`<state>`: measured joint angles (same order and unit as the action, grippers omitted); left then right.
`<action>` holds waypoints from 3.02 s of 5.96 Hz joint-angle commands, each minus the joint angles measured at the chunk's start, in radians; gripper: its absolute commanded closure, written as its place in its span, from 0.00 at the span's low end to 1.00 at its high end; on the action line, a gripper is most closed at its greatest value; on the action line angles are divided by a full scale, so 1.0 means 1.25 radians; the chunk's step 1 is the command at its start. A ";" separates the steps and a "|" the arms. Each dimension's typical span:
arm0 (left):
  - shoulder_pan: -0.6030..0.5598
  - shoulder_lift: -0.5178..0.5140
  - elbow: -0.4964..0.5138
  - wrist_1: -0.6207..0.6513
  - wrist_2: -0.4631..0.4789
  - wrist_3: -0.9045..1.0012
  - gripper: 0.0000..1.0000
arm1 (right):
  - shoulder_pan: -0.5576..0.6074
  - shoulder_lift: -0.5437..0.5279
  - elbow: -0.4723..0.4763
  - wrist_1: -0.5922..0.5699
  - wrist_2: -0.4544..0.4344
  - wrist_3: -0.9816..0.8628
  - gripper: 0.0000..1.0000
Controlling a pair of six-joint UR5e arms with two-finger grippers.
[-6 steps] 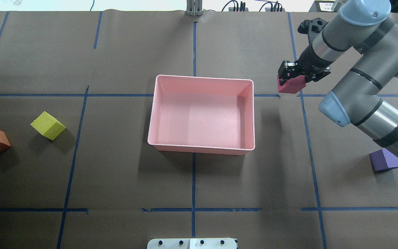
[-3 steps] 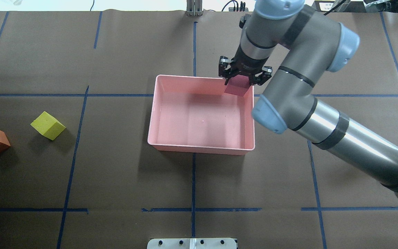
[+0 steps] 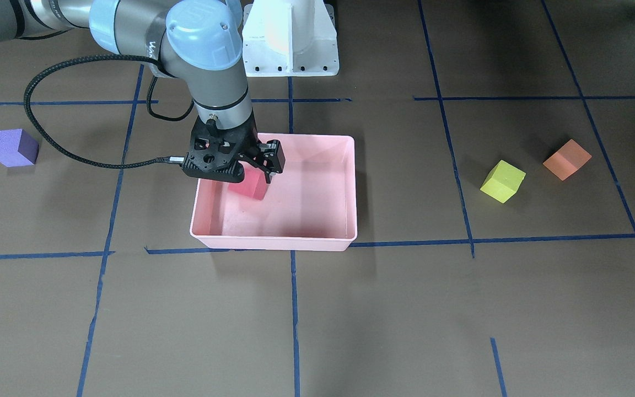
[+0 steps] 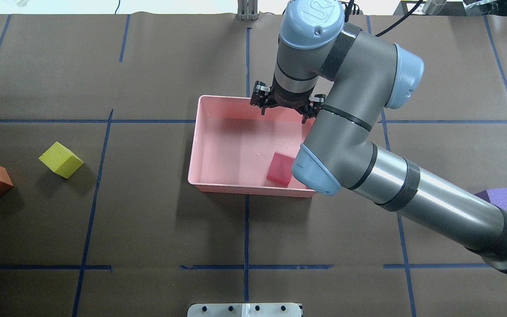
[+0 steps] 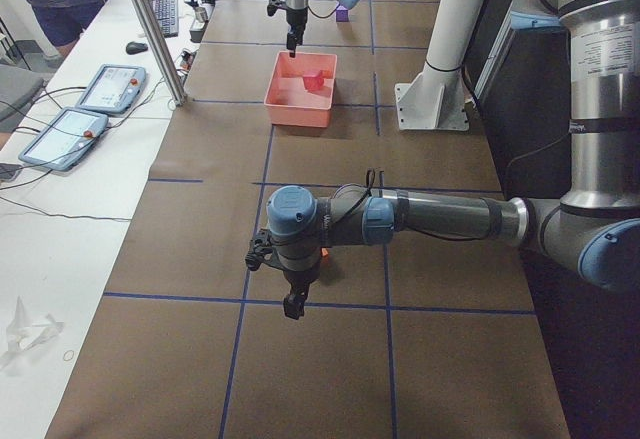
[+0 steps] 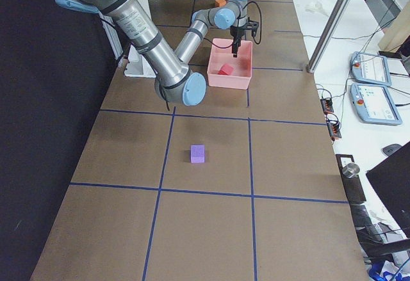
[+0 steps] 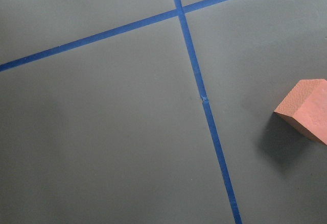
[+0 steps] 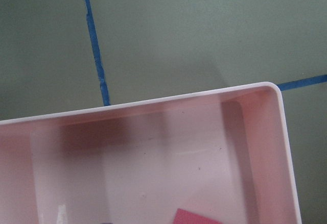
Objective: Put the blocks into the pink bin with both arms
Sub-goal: 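Raise the right gripper from the bin while the left gripper reaches for the yellow cube, then lower the left gripper onto the yellow cube and close it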
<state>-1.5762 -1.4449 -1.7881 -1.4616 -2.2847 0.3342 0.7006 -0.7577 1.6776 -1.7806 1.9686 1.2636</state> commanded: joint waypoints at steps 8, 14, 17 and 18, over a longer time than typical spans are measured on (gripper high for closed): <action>0.452 -0.115 0.006 -0.422 0.036 -0.440 0.00 | 0.559 -0.482 0.086 -0.041 0.274 -1.128 0.00; 0.560 -0.133 0.063 -0.491 0.113 -0.530 0.00 | 0.624 -0.539 0.088 -0.041 0.289 -1.226 0.00; 0.587 -0.174 0.125 -0.491 0.127 -0.540 0.03 | 0.624 -0.544 0.086 -0.041 0.288 -1.227 0.00; 0.587 -0.178 0.113 -0.475 0.107 -0.542 0.34 | 0.624 -0.544 0.088 -0.041 0.288 -1.227 0.00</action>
<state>-0.8442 -1.6613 -1.6410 -2.0700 -2.1320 -0.3414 1.4803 -1.4362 1.7857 -1.8316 2.3290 -0.2699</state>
